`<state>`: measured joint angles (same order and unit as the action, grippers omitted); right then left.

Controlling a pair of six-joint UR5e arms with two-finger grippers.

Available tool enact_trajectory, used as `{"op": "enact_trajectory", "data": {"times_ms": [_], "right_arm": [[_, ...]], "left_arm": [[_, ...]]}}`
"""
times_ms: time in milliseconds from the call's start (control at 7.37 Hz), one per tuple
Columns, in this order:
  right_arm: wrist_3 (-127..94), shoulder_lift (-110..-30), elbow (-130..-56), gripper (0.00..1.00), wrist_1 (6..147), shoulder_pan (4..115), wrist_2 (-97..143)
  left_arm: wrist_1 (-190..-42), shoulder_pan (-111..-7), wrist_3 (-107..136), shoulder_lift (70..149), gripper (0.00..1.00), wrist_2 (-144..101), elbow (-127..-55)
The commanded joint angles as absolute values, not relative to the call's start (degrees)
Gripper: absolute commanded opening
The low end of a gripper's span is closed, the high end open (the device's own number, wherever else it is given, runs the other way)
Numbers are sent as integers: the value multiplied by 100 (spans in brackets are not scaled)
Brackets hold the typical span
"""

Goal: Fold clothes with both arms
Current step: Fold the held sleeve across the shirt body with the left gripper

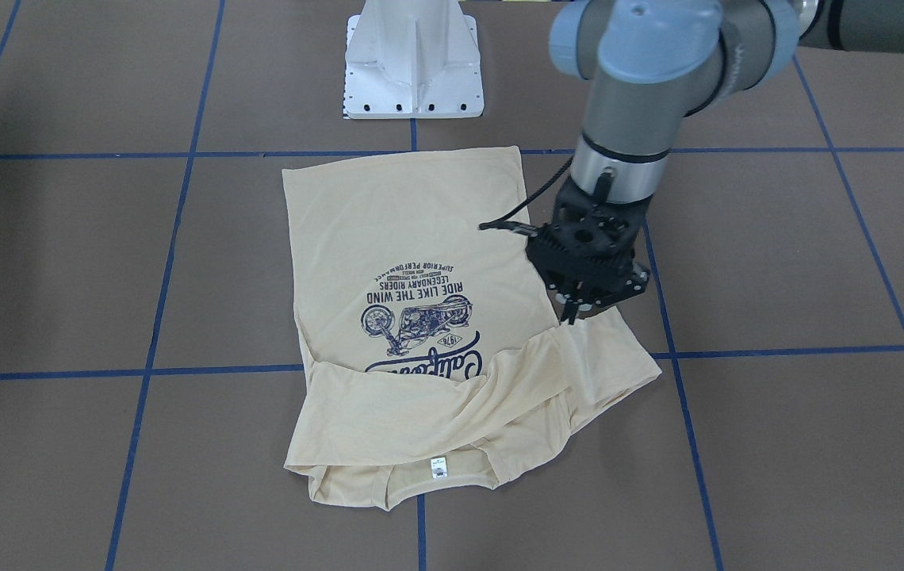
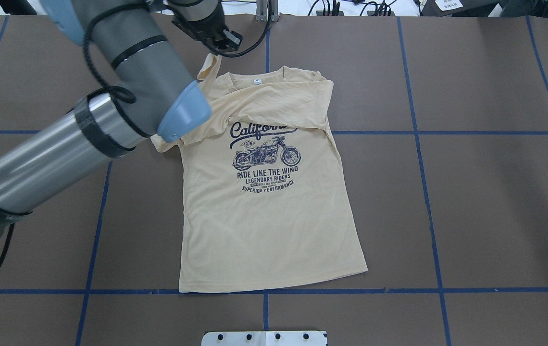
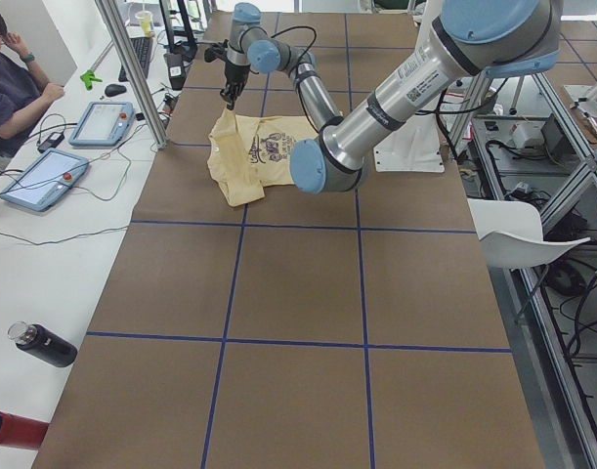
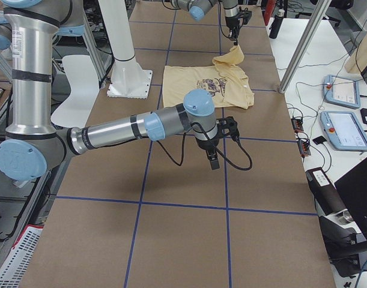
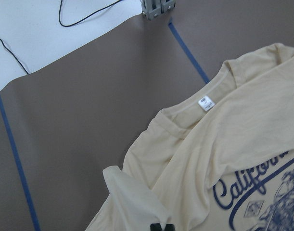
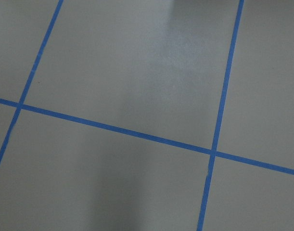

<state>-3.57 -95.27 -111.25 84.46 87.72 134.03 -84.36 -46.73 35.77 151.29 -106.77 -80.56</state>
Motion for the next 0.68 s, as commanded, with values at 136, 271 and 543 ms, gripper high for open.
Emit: {"op": "enact_trajectory", "data": {"times_ms": [136,271,543], "right_arm": [[-360,-9527,-11118,100,8446,8771,13403],[-360,-9527,-11109,100,8446,8771,13403],[-360,-9527,-11118,100,8446,8771,13421]], "left_arm": [[-8882,-3783,5083,16742,0,-10269,-5840],[-9312,-3553,5628,16856,0,-9961,-5357],[-10199,-3481,6430,16998,99,-9958,-4905]]}}
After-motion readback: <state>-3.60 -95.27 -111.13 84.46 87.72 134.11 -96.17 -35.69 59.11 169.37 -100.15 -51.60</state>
